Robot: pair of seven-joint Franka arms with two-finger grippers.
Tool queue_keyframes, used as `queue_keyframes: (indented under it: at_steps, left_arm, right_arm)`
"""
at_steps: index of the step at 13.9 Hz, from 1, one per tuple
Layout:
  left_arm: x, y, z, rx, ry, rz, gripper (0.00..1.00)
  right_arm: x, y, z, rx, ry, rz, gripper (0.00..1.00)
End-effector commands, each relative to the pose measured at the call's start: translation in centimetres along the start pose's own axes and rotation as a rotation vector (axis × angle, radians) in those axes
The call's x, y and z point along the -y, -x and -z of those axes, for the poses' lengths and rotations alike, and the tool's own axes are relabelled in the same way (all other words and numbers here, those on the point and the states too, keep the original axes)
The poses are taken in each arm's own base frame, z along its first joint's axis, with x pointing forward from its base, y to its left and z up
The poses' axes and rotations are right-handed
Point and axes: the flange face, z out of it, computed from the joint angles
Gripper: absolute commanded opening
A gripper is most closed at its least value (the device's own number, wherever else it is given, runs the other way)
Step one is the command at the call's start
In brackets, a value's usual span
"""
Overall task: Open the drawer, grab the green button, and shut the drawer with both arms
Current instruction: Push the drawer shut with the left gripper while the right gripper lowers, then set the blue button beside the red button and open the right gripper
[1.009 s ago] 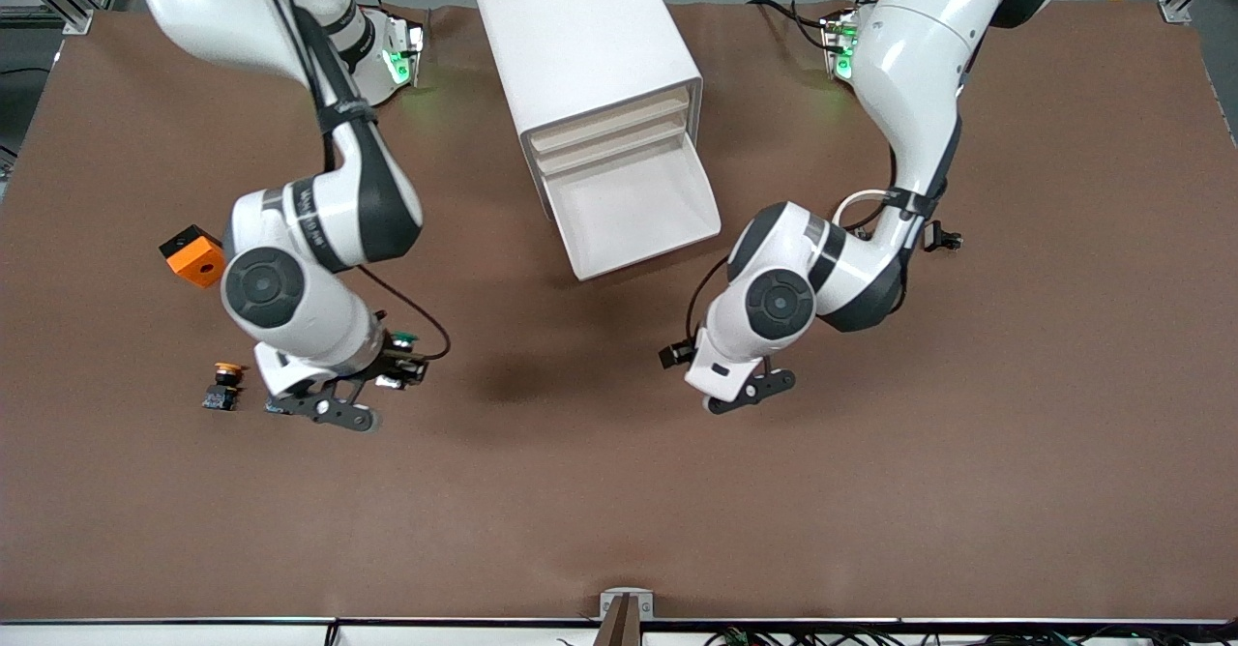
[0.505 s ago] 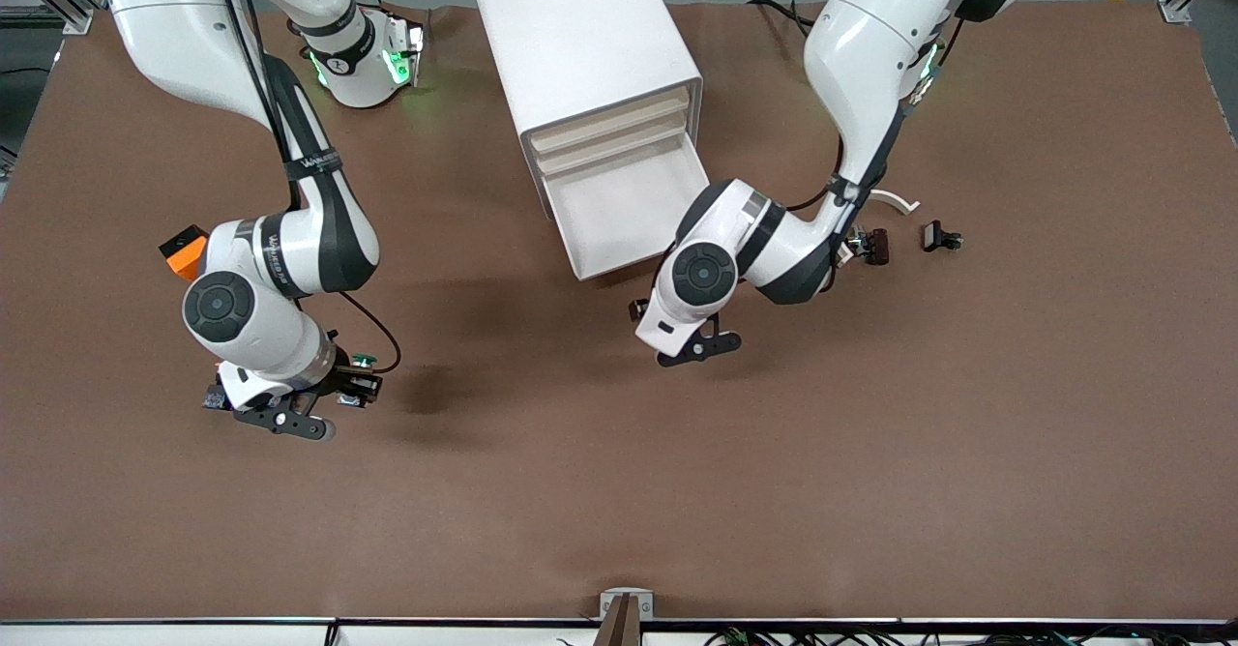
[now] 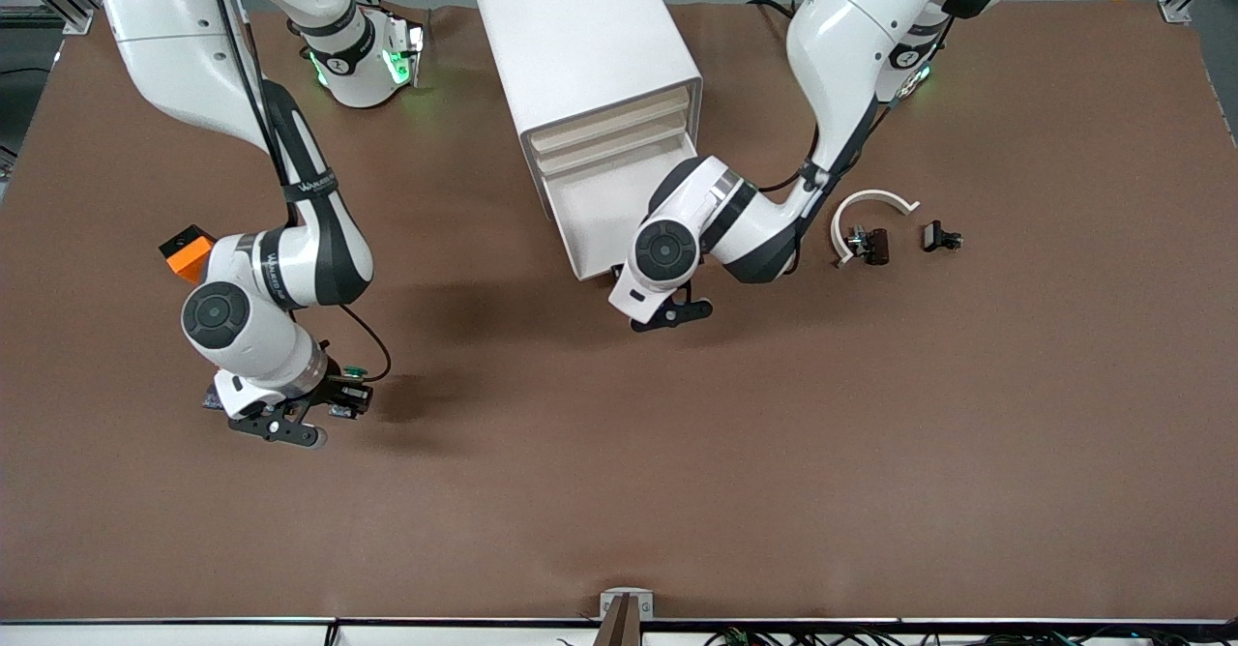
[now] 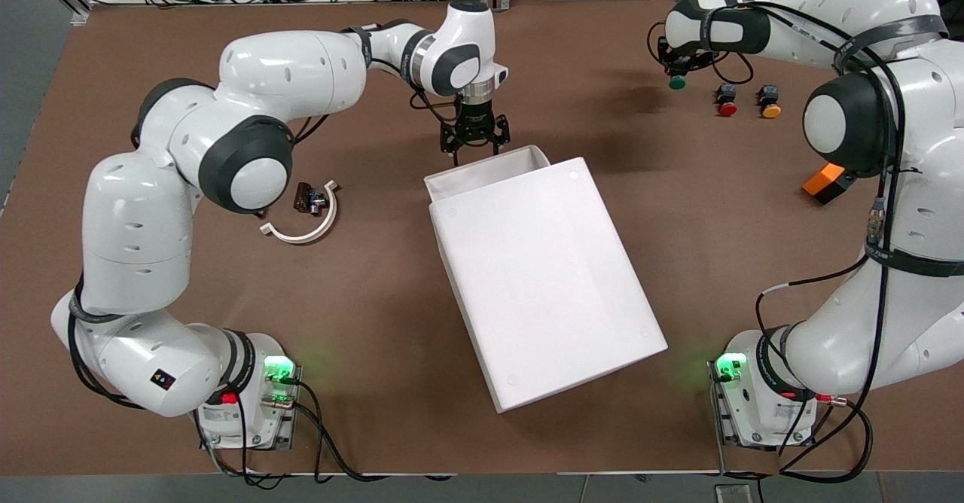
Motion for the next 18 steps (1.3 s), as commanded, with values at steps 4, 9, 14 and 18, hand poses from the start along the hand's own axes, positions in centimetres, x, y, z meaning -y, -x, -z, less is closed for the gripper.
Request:
queue_keyframes:
  at_steps: [4, 9, 14, 18]
  left_arm:
    - [-0.5, 4.1, -0.8, 0.079, -0.071, 0.009, 1.0]
    - [-1.8, 6.6, -1.3, 0.178, -0.041, 0.021, 1.0]
    - [-2.4, 7.9, -2.2, 0.302, -0.004, 0.062, 1.0]
    - [-2.8, 8.3, -3.1, 0.376, 0.016, 0.086, 1.0]
  right_arm:
    - [-2.1, -1.0, -2.0, 0.015, -0.011, -0.008, 0.0]
    - [-2.7, -1.2, -3.4, 0.033, -0.009, -0.032, 0.0]
    - [-3.3, -0.8, -4.7, 0.06, -0.015, -0.042, 0.0]
    - [-5.4, -1.1, -5.6, 0.068, -0.013, -0.015, 0.0]
